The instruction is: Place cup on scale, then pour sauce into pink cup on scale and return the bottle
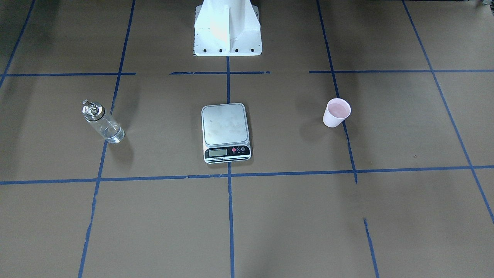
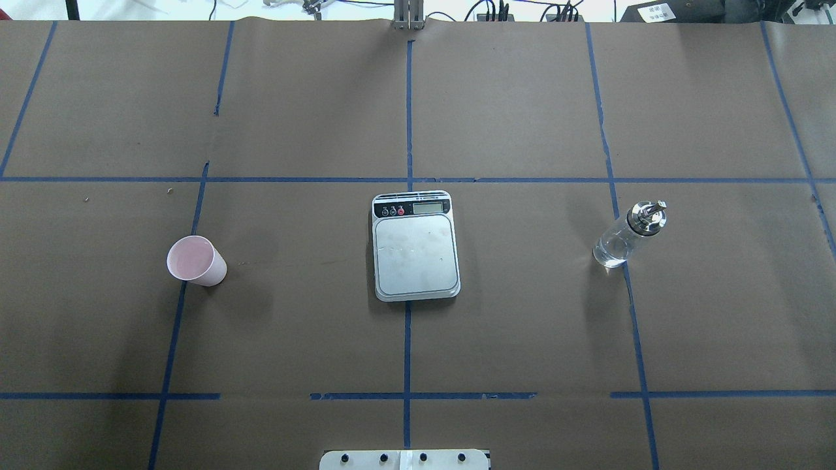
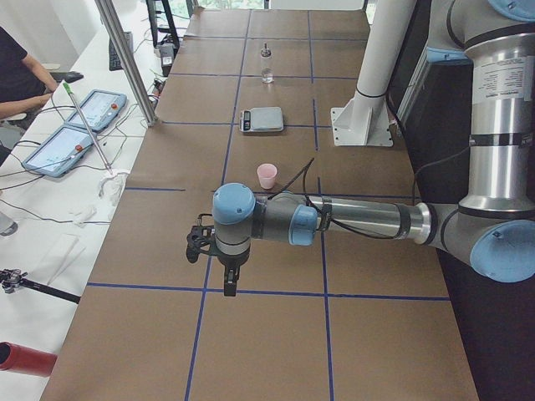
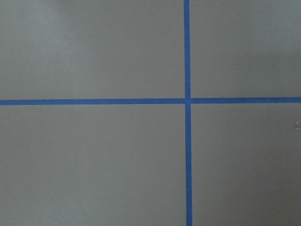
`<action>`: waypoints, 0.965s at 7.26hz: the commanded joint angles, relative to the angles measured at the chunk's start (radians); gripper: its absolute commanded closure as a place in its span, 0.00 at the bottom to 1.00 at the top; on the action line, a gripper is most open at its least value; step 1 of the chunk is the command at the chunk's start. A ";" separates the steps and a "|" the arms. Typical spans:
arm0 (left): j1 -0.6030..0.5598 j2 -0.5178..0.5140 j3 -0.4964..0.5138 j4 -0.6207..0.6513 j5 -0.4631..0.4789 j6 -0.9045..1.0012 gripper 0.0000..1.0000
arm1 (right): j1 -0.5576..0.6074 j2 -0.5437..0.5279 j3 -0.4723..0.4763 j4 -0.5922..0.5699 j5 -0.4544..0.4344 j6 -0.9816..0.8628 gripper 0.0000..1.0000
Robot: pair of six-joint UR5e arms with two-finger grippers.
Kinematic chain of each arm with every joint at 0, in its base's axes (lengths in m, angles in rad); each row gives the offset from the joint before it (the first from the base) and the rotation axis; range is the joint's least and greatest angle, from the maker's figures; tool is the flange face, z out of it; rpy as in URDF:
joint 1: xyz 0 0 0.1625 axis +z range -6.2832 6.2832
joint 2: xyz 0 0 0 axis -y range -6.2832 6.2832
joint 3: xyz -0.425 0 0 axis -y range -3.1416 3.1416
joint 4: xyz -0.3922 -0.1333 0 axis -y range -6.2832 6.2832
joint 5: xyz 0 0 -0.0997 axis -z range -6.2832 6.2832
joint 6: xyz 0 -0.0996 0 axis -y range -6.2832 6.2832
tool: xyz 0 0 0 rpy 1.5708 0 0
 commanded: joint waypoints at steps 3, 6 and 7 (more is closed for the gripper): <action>0.008 -0.012 -0.081 0.012 0.000 -0.026 0.00 | 0.000 -0.002 0.003 0.000 0.002 0.001 0.00; 0.272 -0.014 -0.354 0.000 0.006 -0.306 0.00 | 0.000 -0.002 0.007 0.000 0.002 0.002 0.00; 0.350 -0.035 -0.385 0.002 0.011 -0.310 0.00 | 0.000 -0.002 0.009 0.002 0.002 0.000 0.00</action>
